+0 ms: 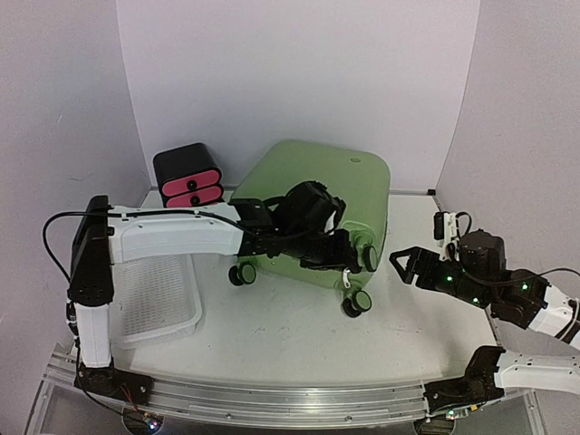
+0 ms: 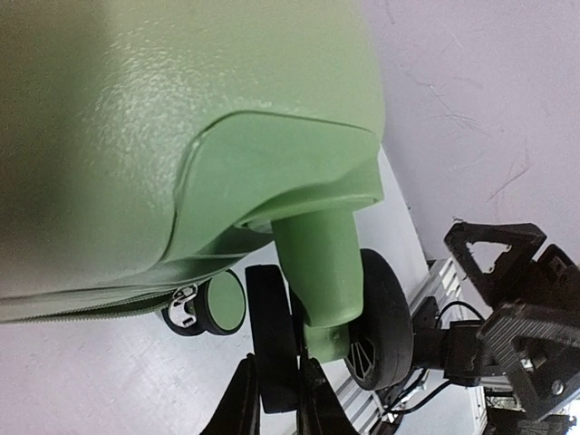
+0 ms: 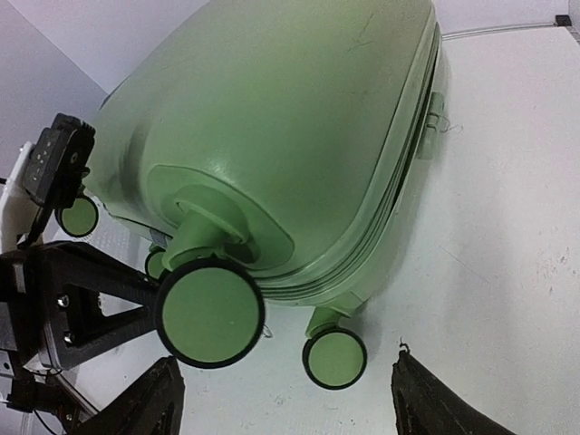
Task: Open, take out, and arrange the luggage
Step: Pick up the wheels of luggage from the luggage.
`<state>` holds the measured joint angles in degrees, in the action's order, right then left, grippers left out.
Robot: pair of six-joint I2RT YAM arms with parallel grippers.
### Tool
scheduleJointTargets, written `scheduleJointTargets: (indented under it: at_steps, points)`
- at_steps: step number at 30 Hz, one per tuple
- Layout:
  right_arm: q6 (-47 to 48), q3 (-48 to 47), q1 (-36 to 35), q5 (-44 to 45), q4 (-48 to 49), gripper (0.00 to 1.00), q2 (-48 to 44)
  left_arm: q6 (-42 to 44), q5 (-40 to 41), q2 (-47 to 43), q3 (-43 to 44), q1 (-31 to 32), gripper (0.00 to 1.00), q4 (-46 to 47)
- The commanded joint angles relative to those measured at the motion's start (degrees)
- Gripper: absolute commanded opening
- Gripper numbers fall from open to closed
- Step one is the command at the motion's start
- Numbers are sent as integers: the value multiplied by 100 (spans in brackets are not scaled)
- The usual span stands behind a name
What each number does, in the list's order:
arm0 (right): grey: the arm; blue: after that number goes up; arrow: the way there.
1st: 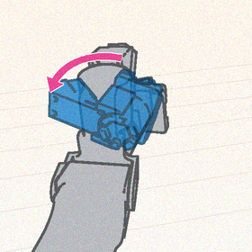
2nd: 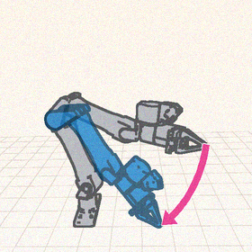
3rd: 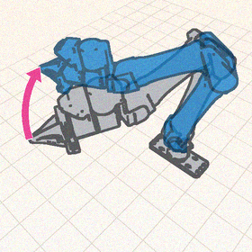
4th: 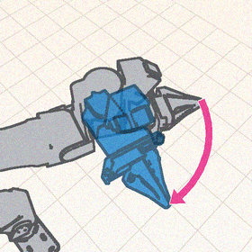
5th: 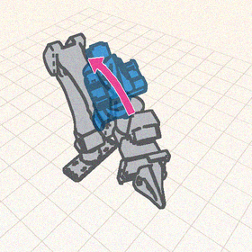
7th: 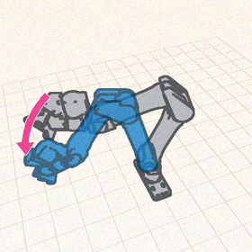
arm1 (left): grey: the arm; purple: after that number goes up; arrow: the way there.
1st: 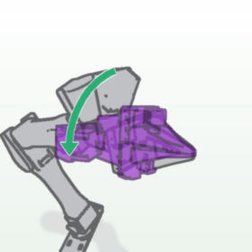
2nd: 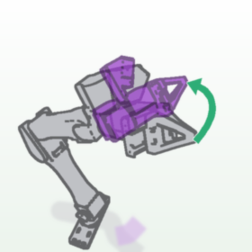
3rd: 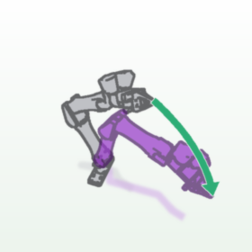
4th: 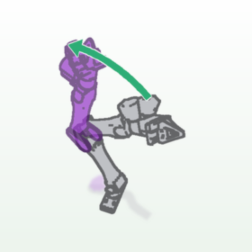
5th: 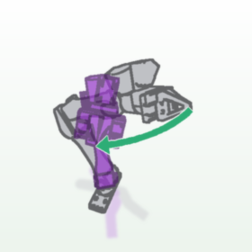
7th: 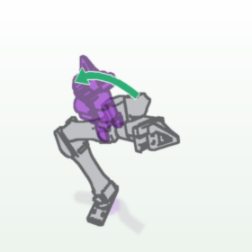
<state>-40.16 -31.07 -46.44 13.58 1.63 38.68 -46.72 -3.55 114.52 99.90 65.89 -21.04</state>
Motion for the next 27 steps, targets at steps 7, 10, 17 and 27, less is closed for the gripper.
scheduleJointTargets:
  at_steps: [7,10,17,27]
  points:
    - [55,-75,-26,-332,822,77,545,638,406,-1269,-866,-498,16,-199]
    - [-22,-16,-24,-380,935,77,563,735,23,-1248,-823,-497,36,-199]
    - [-74,2,-28,-365,953,77,446,1158,-258,-1459,-921,-412,60,-190]
    - [-52,-38,-25,-300,945,80,511,1586,953,-444,823,20,100,-2054]
